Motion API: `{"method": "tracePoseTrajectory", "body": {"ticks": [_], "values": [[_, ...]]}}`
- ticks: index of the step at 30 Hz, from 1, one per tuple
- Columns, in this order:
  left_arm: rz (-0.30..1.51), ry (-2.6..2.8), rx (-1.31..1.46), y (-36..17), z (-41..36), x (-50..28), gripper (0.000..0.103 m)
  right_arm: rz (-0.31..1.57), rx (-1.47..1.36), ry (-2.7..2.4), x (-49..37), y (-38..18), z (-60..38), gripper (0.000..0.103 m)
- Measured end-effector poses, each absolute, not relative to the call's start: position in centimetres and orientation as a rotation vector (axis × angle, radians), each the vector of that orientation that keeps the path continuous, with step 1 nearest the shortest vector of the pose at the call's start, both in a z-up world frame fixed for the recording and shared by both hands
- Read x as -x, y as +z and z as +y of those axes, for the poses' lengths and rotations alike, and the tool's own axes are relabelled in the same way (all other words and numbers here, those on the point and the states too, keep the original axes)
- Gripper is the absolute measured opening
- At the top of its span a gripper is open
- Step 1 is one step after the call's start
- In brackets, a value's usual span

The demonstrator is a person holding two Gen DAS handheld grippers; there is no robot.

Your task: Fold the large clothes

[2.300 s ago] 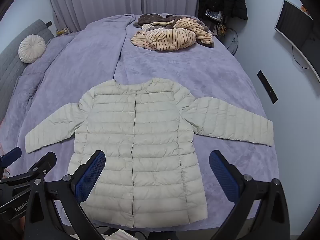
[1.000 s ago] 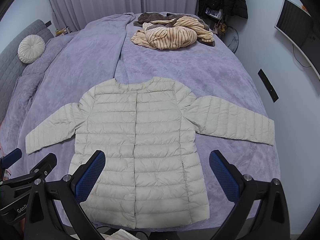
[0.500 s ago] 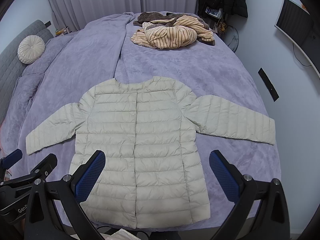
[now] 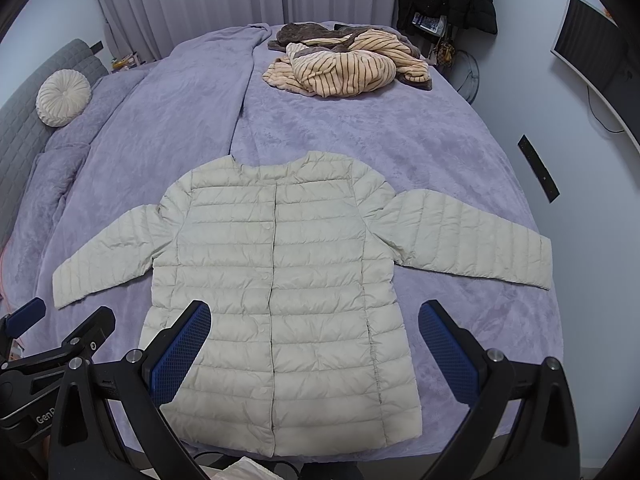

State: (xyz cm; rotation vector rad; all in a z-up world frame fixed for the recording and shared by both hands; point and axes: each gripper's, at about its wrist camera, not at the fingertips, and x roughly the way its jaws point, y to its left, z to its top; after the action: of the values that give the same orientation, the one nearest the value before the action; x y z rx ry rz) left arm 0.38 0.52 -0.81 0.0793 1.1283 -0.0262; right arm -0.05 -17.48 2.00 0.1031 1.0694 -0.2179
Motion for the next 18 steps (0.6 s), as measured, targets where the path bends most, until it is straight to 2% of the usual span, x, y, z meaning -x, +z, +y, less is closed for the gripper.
{"method": "tracePoseTrajectory", "body": {"ticks": [18], "values": [[1.130, -0.025, -0.079, -0.75, 0.46, -0.43, 0.103, 1.071, -0.105, -0.216, 0.05, 1.57, -17.33, 0.103]]}}
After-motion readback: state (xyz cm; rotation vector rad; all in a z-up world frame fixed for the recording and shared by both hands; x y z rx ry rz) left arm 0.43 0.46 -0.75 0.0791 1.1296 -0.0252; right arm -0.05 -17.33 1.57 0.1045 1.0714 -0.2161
